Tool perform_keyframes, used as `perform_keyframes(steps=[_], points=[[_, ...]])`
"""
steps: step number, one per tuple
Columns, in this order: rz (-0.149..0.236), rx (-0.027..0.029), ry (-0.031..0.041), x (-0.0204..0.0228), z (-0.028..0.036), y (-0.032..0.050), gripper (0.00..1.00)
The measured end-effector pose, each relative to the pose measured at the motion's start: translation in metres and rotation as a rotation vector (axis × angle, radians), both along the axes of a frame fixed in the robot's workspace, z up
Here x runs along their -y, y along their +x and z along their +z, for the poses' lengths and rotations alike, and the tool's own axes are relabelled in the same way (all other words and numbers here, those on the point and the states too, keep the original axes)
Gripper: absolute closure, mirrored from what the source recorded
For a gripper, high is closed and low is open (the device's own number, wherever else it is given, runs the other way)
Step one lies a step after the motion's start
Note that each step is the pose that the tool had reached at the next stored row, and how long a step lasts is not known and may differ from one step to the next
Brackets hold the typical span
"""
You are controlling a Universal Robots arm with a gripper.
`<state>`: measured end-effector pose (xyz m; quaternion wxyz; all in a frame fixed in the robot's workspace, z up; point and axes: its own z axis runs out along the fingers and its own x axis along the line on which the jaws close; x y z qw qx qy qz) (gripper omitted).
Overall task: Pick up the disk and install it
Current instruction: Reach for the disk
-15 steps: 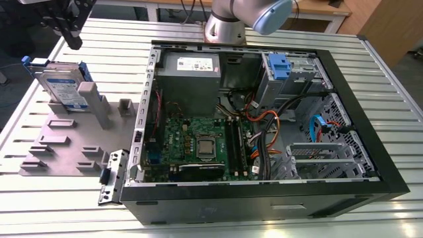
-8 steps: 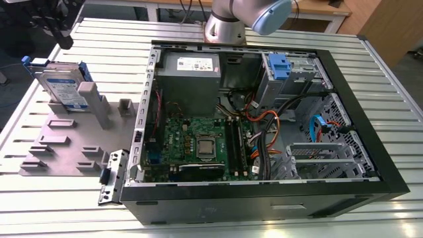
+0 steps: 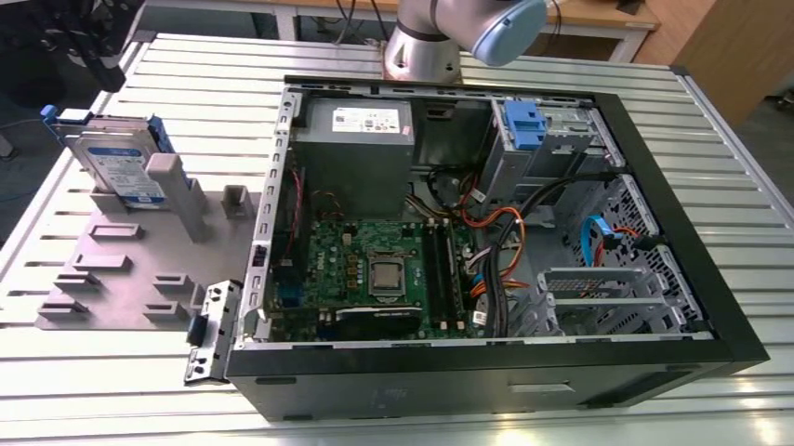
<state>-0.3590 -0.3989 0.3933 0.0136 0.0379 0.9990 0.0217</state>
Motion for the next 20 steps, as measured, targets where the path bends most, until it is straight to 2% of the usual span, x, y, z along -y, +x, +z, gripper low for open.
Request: perform_keyframes(steps=[8, 20], points=[[0.0, 0.0, 0.0, 0.0, 0.0, -0.0036, 0.89], [0.0, 0.0, 0.0, 0.0, 0.0, -0.0177, 0.89]])
